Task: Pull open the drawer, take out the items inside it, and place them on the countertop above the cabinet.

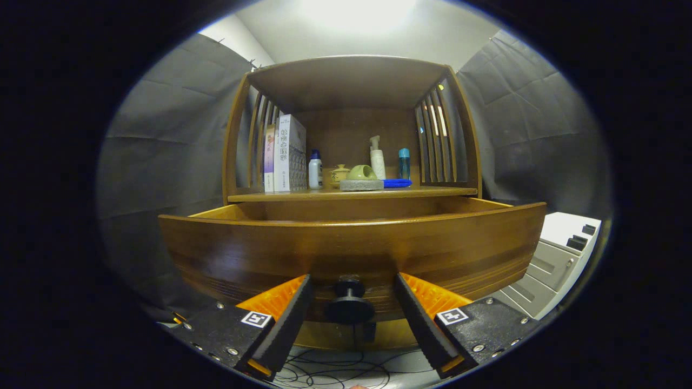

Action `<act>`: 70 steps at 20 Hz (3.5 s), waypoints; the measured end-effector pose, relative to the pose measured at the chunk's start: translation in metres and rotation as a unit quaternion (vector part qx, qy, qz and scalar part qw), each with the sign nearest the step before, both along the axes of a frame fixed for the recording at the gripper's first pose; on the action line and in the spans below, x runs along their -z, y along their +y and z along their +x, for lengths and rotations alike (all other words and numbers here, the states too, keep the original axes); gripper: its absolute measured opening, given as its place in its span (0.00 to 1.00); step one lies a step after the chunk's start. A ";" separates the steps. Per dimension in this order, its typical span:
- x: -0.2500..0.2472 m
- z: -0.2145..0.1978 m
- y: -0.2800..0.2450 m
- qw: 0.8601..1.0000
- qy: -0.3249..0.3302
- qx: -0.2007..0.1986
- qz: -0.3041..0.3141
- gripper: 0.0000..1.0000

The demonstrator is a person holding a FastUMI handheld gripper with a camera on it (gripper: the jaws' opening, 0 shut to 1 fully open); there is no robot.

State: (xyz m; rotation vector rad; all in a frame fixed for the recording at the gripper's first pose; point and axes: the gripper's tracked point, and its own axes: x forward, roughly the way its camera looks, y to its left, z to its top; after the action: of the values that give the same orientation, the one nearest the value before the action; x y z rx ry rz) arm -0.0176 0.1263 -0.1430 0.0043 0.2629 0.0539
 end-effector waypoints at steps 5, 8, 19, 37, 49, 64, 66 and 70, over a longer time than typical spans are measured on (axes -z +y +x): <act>-0.004 0.022 0.002 1.000 -0.003 0.003 0.008 0.95; -0.005 0.035 0.003 1.000 -0.001 0.007 0.015 0.95; 0.003 0.084 0.007 1.000 -0.003 0.010 0.018 0.95; 0.012 0.127 0.005 1.000 0.004 0.012 0.017 0.95; -0.034 0.112 -0.005 0.999 -0.038 0.017 0.003 0.95; -0.102 0.018 -0.073 0.999 -0.040 0.013 -0.001 0.95; -0.104 0.010 -0.088 0.999 -0.037 0.028 -0.007 0.95; -0.108 -0.001 -0.087 0.998 -0.048 0.028 -0.014 0.95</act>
State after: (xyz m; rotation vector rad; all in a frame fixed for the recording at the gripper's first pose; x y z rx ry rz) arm -0.0181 0.0388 -0.0350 -0.0189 0.1677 -0.0057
